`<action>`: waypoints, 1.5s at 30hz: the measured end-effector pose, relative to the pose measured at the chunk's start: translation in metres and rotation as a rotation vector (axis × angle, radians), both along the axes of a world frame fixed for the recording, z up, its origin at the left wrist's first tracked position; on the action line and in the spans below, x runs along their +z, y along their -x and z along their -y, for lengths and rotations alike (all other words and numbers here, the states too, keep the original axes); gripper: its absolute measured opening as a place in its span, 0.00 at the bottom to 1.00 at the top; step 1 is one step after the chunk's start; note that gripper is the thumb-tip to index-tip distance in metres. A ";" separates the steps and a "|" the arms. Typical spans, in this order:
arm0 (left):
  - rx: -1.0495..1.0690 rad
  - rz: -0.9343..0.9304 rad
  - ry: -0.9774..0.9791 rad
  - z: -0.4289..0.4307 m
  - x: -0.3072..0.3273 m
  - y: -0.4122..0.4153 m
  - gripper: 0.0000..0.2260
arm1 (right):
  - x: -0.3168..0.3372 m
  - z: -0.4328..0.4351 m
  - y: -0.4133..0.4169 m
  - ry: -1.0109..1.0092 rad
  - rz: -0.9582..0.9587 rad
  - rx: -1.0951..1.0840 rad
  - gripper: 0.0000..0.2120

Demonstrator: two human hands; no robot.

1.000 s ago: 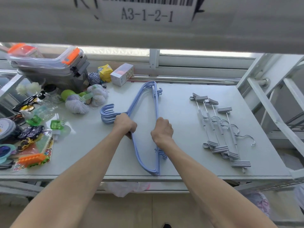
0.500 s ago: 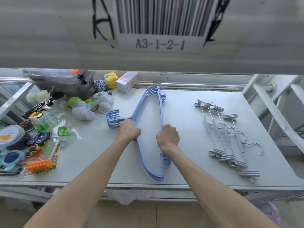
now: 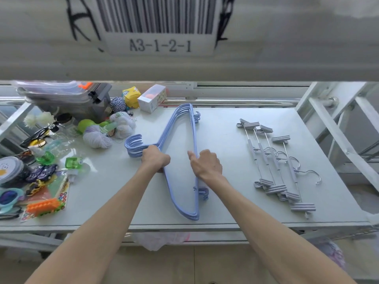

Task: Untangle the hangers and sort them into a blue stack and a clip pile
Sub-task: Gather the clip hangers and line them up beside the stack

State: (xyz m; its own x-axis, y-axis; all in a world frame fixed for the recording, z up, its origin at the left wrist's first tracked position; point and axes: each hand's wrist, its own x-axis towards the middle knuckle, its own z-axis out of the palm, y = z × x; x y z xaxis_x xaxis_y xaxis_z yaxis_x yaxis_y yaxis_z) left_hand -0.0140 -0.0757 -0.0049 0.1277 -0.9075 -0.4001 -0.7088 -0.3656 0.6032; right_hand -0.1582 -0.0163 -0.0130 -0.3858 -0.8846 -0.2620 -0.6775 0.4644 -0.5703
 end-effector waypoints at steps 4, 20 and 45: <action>-0.015 0.027 -0.002 0.000 0.020 -0.003 0.10 | 0.011 -0.010 0.046 0.126 0.049 -0.171 0.16; -0.924 0.078 0.234 -0.094 -0.014 0.201 0.24 | 0.001 -0.110 0.217 -0.014 -0.225 -0.372 0.20; -1.025 0.046 0.155 -0.114 -0.042 0.283 0.29 | -0.025 -0.115 0.266 0.106 0.017 -0.487 0.03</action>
